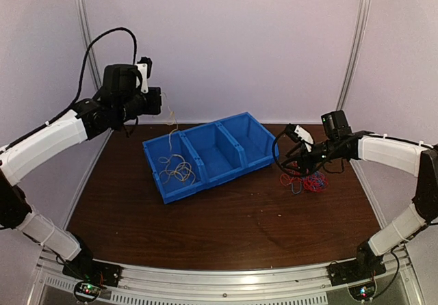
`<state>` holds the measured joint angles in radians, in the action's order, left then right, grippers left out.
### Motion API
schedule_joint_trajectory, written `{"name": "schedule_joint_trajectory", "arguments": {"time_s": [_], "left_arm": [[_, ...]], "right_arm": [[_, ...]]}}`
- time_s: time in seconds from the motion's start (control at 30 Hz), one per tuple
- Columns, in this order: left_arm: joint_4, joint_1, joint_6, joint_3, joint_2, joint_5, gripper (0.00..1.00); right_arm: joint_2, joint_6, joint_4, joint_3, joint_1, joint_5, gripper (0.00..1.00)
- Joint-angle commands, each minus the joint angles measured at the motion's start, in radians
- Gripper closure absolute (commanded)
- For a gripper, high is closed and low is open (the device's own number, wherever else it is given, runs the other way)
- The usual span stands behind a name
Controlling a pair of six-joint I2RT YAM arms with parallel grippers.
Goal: Untangle the cables
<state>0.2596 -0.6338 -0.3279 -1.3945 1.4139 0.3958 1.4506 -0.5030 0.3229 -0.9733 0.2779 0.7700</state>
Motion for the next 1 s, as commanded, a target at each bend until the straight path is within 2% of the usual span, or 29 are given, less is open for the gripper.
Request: {"name": "schedule_joint_trajectory", "arguments": {"time_s": [0.0,0.4,0.63,0.97], "left_arm": [[-0.035,0.008,-0.047,0.075,0.029,-0.044,1.00],[-0.011,0.009,-0.137,0.151,0.149,-0.053,1.00],[0.034,0.008,-0.194,0.112,0.266,-0.049,1.00],[0.018,0.008,-0.214,0.105,0.400,-0.124,1.00]], "right_arm": [[-0.003,-0.014,-0.007,0.007,-0.003,-0.018,0.49],[-0.012,-0.039,0.011,0.008,-0.003,-0.012,0.49],[-0.015,-0.051,0.022,0.005,-0.003,-0.006,0.49],[-0.035,-0.061,0.025,0.012,-0.004,-0.008,0.49]]}}
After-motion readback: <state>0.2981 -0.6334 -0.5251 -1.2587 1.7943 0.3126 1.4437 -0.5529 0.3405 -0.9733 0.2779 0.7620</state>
